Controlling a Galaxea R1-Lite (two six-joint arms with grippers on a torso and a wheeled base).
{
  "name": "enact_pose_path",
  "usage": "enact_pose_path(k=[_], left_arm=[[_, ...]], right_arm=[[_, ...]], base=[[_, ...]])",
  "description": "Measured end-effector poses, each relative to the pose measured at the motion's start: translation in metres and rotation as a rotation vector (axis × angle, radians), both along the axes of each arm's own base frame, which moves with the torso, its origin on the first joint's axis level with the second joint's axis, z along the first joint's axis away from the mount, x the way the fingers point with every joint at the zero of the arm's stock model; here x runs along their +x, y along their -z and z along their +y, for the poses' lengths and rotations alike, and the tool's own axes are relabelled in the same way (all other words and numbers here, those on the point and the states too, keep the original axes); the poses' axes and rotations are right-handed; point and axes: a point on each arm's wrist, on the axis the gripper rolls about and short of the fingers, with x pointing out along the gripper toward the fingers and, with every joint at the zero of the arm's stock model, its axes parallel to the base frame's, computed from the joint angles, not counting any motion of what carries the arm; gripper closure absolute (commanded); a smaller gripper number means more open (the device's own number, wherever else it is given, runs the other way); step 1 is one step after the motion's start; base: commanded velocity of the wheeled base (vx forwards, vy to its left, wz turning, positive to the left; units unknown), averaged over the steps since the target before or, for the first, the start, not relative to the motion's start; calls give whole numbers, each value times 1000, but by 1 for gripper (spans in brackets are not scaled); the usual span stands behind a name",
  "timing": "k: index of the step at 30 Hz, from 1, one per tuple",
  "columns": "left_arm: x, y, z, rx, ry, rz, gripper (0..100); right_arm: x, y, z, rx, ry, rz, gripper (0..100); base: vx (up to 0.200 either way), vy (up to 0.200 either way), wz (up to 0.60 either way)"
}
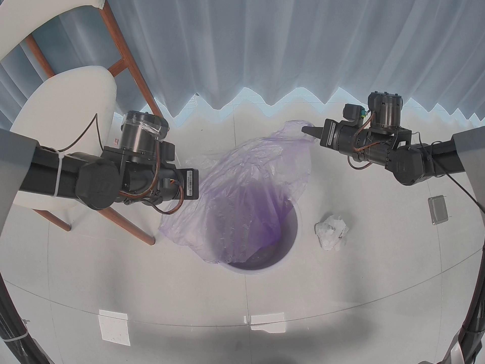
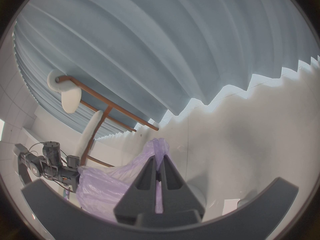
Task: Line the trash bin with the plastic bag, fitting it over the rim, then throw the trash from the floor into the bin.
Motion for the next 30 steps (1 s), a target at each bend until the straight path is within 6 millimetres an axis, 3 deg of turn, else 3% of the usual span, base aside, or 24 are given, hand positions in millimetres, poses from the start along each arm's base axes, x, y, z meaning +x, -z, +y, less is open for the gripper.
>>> enact_pose_path(k=[11,12,18,22,26,30], left_arm=[[15,28,0,-63,-96,104,100],[15,29,-1,-75,-105,112,100],[12,33,-6,-117,-141,144,100],[8,32,-13,-128,-147,149,100],[2,29,-18,-142,-145,153,100],[-3,29,-19,-143,-147,161,100]], right_arm=[[39,39,-3,-61,12,-63,100],[42,42,-2,-64,12,-65,0],[52,57,-1,-62,18,-53,0],[51,54,-1,-28,29,-34,0],[41,37,-4,34,64,-4,0],[18,14,-9,95,103,53,0]], base=[[0,0,0],[0,0,0],[0,0,0],[0,0,0],[0,0,0],[0,0,0]])
